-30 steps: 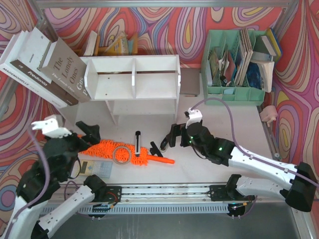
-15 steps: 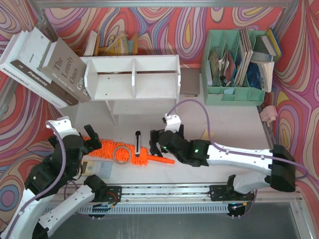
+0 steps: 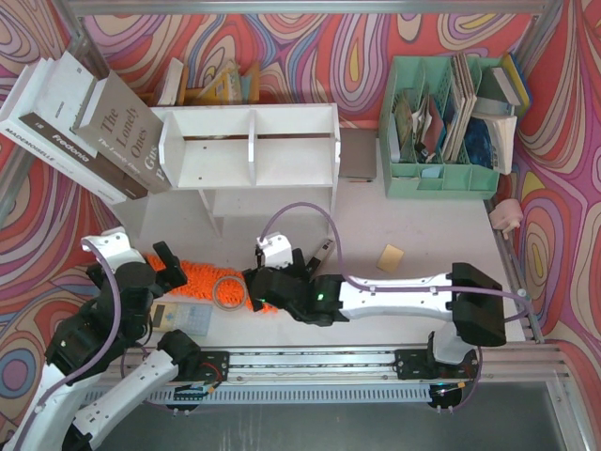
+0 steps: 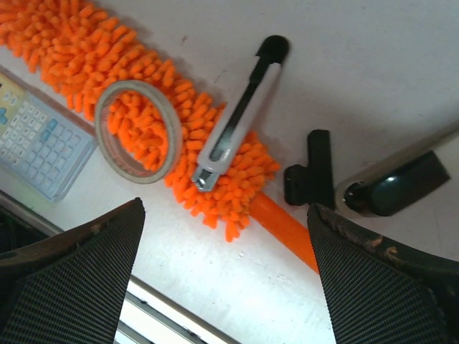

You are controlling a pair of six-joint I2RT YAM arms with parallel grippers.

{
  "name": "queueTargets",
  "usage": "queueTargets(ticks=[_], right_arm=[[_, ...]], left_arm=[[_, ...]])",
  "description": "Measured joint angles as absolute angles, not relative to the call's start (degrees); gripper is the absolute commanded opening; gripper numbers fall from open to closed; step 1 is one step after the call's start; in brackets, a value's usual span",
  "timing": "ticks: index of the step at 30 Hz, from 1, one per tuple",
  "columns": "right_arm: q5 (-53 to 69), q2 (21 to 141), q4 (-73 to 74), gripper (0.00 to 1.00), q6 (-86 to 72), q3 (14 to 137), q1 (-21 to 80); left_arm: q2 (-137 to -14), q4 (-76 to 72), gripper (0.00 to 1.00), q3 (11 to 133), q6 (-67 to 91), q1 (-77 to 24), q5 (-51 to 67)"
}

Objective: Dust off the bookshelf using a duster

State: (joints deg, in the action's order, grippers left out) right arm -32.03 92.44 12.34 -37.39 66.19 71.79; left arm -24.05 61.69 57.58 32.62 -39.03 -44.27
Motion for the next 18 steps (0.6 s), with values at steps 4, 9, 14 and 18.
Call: queueTargets(ticks=[4,9,14,18], right_arm=[[-31.88,95.81,12.34,0.79,-35.88,68.93,73.73],[-31.31,100.33,12.6,0.73,-33.85,72.6,75.75],[-31.22,104.47,12.62,0.66,-32.29,75.02,76.18],[-31.33,107.07,12.82,0.59,-31.83,76.01,76.16]], left_arm=[[-24.1,62.76,0.98,57.65,35.55,-39.03,-45.63],[-24.03,62.94,0.97,57.01,37.85,-39.03,-47.0],[-22.39,62.87,0.95,55.42,37.98,-39.03,-46.94],[-20.8,62.85,0.94,55.27,38.09,-39.03,-46.98]])
